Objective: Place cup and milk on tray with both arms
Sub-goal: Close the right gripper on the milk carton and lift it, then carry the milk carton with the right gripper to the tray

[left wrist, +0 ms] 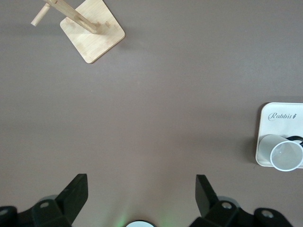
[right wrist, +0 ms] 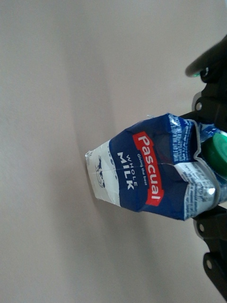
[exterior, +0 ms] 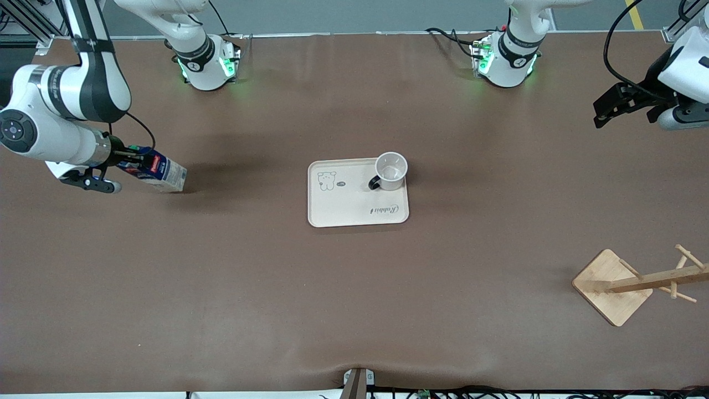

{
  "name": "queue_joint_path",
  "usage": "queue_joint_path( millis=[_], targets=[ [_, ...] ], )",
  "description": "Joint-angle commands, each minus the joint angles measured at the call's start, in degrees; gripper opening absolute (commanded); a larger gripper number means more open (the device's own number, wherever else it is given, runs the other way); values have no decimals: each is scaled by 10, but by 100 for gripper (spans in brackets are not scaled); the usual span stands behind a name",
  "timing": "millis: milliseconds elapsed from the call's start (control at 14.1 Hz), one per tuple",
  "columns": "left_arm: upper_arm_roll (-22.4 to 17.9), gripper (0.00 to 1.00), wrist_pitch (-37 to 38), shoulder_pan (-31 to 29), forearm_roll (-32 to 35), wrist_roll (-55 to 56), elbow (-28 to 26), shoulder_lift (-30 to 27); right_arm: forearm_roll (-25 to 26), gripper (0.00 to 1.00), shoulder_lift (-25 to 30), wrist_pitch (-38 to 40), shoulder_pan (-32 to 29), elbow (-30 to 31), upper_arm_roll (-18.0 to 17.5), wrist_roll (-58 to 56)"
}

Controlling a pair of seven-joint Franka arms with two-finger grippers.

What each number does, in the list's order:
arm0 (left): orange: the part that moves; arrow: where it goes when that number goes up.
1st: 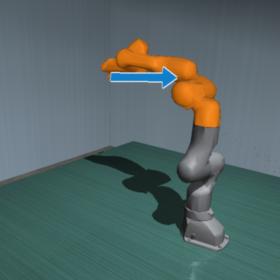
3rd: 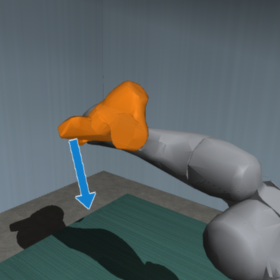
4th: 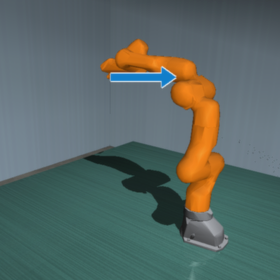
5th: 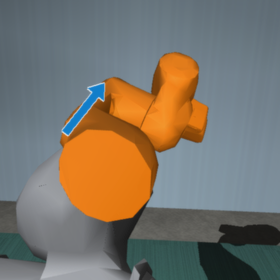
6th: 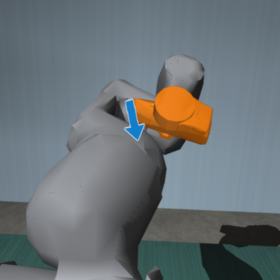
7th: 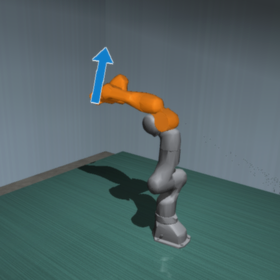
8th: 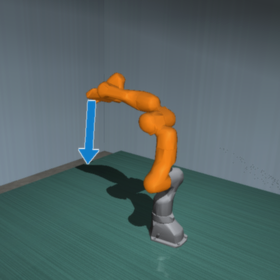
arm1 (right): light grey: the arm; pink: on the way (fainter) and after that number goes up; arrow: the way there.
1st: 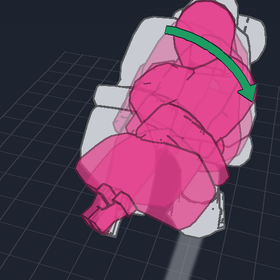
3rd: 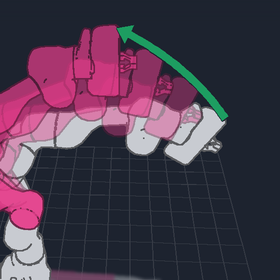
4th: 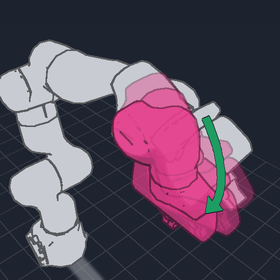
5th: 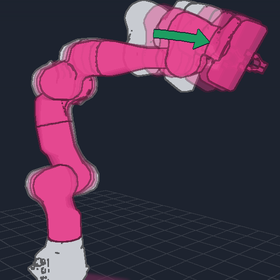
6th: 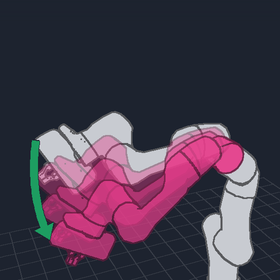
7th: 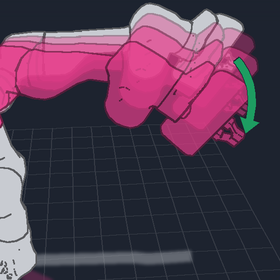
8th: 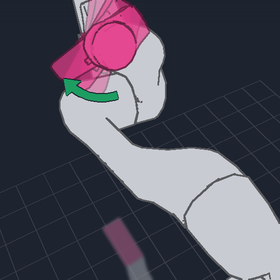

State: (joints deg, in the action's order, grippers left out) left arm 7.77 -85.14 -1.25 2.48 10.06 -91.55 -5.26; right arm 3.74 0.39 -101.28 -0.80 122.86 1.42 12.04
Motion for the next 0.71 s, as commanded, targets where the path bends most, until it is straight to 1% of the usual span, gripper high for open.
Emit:
queue_joint_path(
  millis=[0,142,284,356,498,569,640],
  targets=[
    [-1,100,-4,0,-4,-4,-8,-7,-16,0,1,92,69,-83,0,83],
    [-1,100,-5,-2,-5,-4,-8,-6,-20,0,-9,120,143,-136,-1,187],
    [-2,100,-6,-2,-5,-5,-8,-6,-22,0,-26,116,221,-175,-1,215],
    [-3,100,-7,-3,-5,-5,-9,-6,-38,0,-50,117,250,-203,0,232],
    [-3,100,-13,-8,-7,-5,-10,-5,-80,0,-111,108,281,-256,-1,307],
    [-4,100,-13,-8,-7,-5,-11,-5,-91,0,-137,85,304,-273,0,328],
    [-4,100,-13,-9,-7,-5,-11,-5,-93,0,-150,53,321,-277,0,349]
  ],
)
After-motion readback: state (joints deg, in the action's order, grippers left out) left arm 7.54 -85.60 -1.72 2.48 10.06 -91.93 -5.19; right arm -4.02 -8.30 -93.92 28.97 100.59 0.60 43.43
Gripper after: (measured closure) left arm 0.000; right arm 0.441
